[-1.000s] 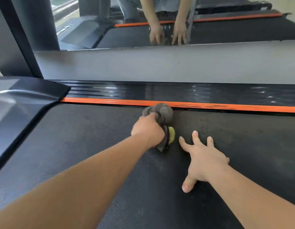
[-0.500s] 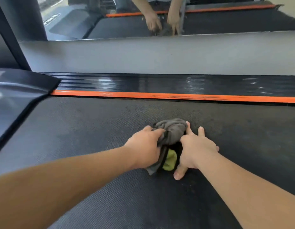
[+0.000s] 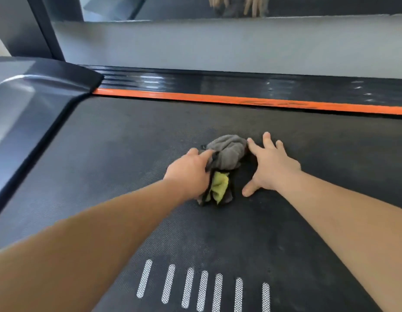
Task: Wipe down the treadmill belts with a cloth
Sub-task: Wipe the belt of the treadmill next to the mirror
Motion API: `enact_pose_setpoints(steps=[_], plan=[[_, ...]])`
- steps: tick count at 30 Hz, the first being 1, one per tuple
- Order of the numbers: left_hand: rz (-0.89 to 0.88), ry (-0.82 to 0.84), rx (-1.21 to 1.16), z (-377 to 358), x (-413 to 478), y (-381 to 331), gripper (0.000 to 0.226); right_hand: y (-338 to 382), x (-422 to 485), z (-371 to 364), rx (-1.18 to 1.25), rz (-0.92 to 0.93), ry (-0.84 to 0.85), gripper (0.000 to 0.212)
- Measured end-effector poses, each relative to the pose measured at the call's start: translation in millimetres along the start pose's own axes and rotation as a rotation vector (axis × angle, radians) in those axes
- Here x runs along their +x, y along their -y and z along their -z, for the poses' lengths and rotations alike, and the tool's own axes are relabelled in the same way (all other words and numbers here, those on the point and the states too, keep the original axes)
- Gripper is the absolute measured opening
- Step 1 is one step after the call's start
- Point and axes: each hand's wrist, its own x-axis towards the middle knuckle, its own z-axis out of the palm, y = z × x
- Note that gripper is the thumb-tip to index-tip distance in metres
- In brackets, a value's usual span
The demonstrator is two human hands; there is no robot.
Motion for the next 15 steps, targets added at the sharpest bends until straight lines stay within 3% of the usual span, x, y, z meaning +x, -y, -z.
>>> enact_pose_setpoints(steps=[3,6,11,15], plan=[[0.204,-0.062,-0.028,14.3,3.6,12.9,0.049,-17.1,-37.2,-18.3,0.026,0.072,-0.169,0.121],[0.282,-0.066,-0.183,2.9,-20.1,14.8,0.039,-35.0,-72.0,-31.8,0.035,0.147,-0.148,0.093],[0.192,0.009,-0.163,-8.6,-77.0,6.3,0.031,-53.4,-108.5,-40.2,0.099,0.12,-0.059,0.077],[0.156,0.114,-0.251,10.1,-92.9,25.4,0.01,-64.5,-132.3,-40.6,0.212,0.066,-0.079,0.076]])
